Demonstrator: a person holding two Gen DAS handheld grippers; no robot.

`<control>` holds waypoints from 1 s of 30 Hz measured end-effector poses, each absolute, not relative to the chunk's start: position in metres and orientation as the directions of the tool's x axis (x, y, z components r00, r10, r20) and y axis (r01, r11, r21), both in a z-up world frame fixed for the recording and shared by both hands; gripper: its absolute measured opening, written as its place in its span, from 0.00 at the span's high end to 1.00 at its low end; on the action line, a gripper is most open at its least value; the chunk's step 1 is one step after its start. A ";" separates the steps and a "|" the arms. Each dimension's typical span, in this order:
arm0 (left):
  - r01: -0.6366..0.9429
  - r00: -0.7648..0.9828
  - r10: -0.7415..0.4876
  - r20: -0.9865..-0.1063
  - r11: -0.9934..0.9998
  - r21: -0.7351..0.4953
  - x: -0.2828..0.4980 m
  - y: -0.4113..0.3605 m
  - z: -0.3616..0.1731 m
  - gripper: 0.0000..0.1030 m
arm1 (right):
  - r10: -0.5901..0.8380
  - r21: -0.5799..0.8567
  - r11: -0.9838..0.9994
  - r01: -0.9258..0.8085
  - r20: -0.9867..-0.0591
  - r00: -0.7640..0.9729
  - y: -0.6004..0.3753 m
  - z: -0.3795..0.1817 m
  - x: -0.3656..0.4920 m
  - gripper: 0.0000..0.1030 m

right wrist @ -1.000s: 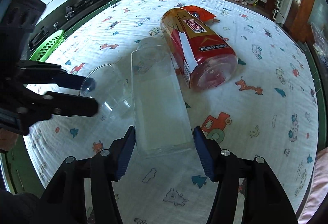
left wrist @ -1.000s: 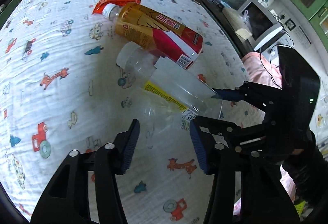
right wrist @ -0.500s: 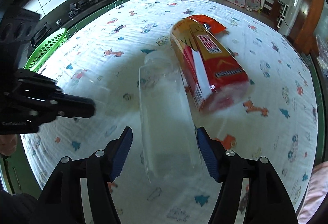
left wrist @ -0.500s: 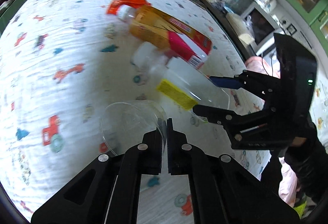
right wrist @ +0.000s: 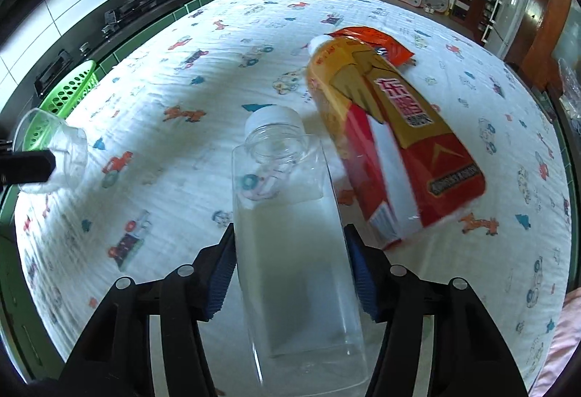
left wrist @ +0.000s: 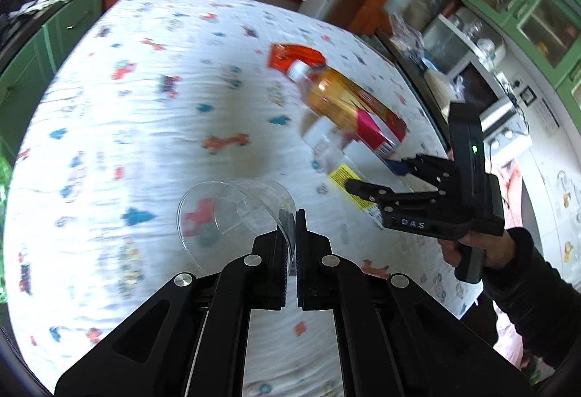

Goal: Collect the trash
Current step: 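Grasp the clear plastic cup with the left tool while the right tool grasps the clear bottle, then carry the cup and bottle over the basket and release both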

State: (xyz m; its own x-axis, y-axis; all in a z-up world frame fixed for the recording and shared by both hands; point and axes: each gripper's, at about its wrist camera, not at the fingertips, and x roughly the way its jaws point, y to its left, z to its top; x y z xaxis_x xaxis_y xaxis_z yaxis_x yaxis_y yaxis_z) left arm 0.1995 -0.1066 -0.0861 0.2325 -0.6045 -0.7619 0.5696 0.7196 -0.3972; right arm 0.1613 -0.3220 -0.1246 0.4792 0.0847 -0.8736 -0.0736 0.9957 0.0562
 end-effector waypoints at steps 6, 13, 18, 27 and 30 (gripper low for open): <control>0.507 0.320 -0.585 -0.745 0.770 -0.387 0.207 -0.050 -0.069 0.98 | 0.139 0.095 0.989 -0.114 -0.859 0.493 -0.293 -0.105 0.159 0.49; 0.416 0.410 -0.541 -0.735 0.828 -0.377 0.222 0.017 -0.056 0.98 | 0.216 0.136 0.972 -0.190 -0.834 0.508 -0.245 -0.081 0.170 0.49; 0.334 0.473 -0.490 -0.732 0.869 -0.366 0.238 0.072 -0.050 0.98 | 0.274 0.155 0.953 -0.262 -0.813 0.513 -0.201 -0.060 0.184 0.49; 0.146 0.503 -0.374 -0.780 0.925 -0.350 0.294 0.165 -0.069 0.98 | 0.386 0.185 0.897 -0.402 -0.772 0.505 -0.099 -0.029 0.226 0.49; 0.096 0.494 -0.338 -0.802 0.937 -0.336 0.312 0.188 -0.082 0.97 | 0.410 0.191 0.881 -0.433 -0.765 0.497 -0.071 -0.026 0.241 0.49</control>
